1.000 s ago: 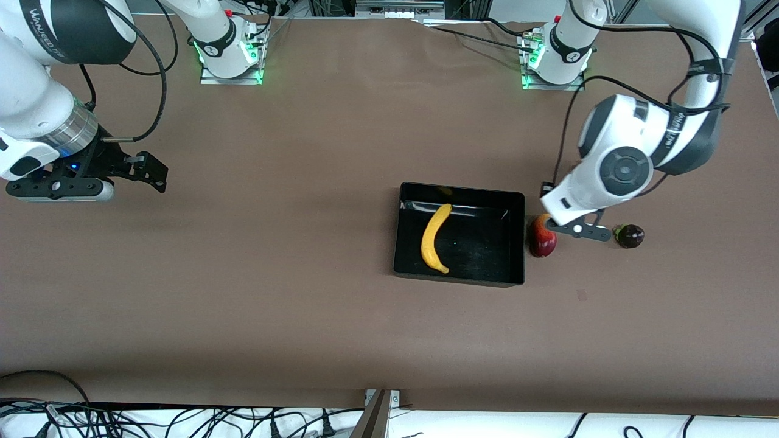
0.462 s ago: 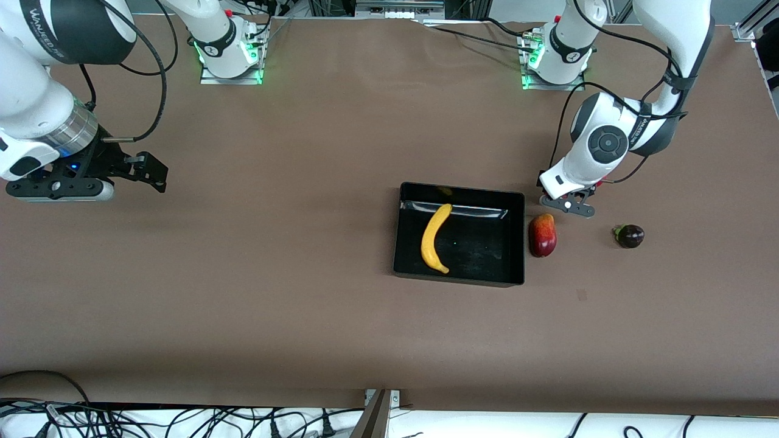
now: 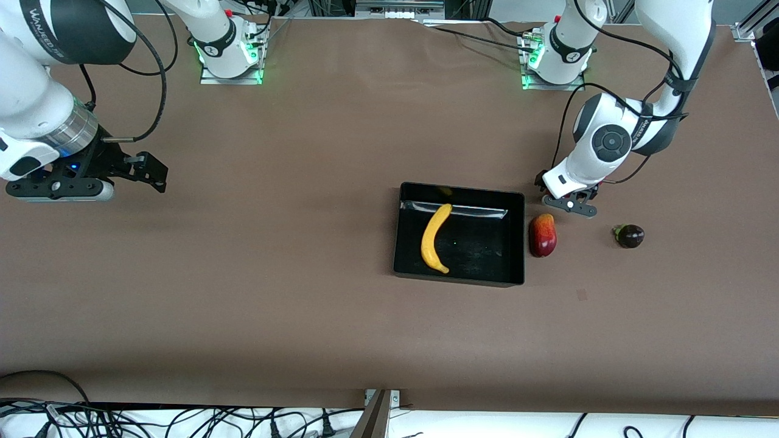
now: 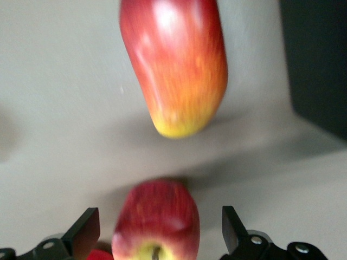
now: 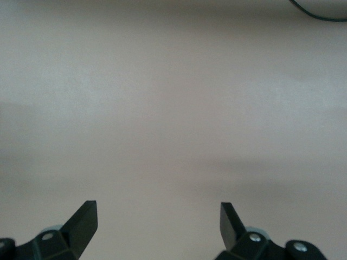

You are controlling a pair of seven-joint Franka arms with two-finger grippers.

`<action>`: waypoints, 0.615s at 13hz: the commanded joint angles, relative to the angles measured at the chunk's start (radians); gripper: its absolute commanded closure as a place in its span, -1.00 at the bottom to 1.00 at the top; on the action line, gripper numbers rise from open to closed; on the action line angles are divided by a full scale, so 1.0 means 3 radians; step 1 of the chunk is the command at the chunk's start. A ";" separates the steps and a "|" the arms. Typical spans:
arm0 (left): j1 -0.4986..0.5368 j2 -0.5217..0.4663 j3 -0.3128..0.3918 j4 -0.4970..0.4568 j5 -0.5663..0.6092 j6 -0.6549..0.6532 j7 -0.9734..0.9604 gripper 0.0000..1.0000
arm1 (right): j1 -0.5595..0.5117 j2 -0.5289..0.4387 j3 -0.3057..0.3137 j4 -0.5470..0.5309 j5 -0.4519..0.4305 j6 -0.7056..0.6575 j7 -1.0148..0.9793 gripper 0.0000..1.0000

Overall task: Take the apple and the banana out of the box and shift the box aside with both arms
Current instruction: 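Move the left gripper back into the tray over the yellow banana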

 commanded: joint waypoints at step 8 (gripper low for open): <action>-0.0511 0.0936 -0.0557 0.2519 -0.0454 -0.1502 -0.0947 -1.00 | -0.0045 0.0019 0.0034 0.0048 -0.0005 -0.0009 0.0038 -1.00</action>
